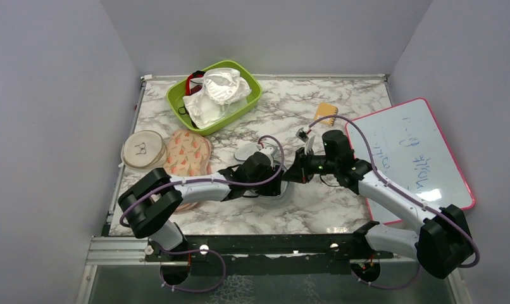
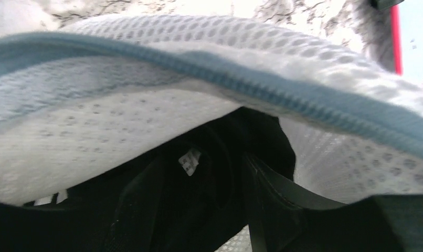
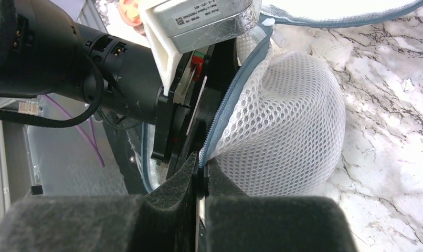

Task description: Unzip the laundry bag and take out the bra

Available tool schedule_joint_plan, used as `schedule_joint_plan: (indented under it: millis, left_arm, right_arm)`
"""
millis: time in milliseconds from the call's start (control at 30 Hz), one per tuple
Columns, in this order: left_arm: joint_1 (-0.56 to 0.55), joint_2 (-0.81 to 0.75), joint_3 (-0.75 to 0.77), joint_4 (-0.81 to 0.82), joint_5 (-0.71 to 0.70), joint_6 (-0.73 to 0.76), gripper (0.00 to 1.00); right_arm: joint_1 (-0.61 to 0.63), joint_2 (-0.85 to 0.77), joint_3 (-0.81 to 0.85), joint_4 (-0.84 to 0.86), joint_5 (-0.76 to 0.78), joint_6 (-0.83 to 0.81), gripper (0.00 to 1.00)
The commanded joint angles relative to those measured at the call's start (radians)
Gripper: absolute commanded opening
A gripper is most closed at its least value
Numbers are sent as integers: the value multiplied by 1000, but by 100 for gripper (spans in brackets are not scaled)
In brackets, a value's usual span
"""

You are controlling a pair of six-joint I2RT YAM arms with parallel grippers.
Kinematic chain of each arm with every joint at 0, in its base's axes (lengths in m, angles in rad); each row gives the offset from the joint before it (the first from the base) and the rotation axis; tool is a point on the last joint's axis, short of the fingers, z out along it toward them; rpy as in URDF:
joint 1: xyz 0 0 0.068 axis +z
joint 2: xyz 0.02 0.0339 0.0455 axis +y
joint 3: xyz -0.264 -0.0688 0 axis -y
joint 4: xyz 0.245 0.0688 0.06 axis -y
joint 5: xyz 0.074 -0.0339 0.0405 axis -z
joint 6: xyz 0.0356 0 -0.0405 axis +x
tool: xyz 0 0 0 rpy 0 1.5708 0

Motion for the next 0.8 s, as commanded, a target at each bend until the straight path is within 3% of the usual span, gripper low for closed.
schedule_joint_plan:
  millis: [0, 267, 500, 600, 767]
  left_arm:
    - [-34, -9, -28, 101, 3, -26, 54]
    - [-56, 60, -30, 101, -76, -21, 72]
    - [-71, 169, -11, 79, -182, 12, 74]
    - [-71, 224, -7, 60, -214, 27, 63]
    - [-71, 261, -17, 62, -198, 53, 28]
  right_arm:
    - [4, -4, 10, 19, -33, -22, 1]
    - [4, -16, 12, -7, -30, -29, 1]
    - [4, -52, -59, 4, -11, -10, 1]
    - [4, -60, -74, -3, -3, -10, 1]
    - [3, -69, -116, -4, -5, 4, 1]
